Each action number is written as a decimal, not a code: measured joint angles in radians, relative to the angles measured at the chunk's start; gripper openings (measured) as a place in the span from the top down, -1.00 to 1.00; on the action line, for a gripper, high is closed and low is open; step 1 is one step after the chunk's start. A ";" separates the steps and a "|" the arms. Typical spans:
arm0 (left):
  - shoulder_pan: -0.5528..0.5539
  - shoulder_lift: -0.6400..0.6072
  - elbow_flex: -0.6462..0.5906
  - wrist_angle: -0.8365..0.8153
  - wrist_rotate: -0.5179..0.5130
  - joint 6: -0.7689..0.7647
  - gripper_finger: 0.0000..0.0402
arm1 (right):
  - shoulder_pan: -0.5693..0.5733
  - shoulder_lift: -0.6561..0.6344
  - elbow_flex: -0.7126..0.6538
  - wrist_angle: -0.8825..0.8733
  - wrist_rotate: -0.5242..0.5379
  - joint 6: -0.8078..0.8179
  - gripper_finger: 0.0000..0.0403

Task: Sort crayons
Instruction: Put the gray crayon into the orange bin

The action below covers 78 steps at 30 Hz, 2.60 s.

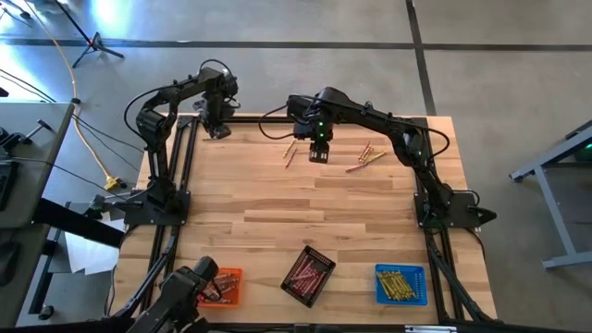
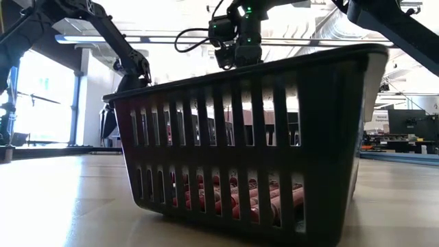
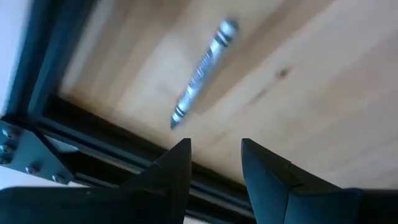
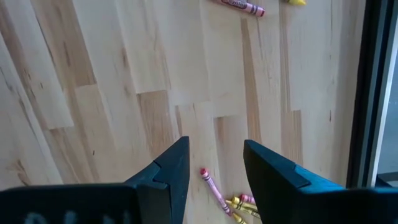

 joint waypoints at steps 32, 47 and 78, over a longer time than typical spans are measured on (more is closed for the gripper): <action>-0.039 0.067 0.000 0.143 0.021 0.000 0.36 | 0.000 0.000 0.000 0.022 0.000 0.000 0.32; -0.046 0.149 0.009 0.069 -0.012 0.015 0.43 | 0.000 0.000 0.000 0.022 0.000 -0.008 0.32; -0.188 0.153 0.011 -0.045 -0.002 -0.001 0.98 | 0.000 0.000 0.000 0.043 -0.038 -0.007 0.32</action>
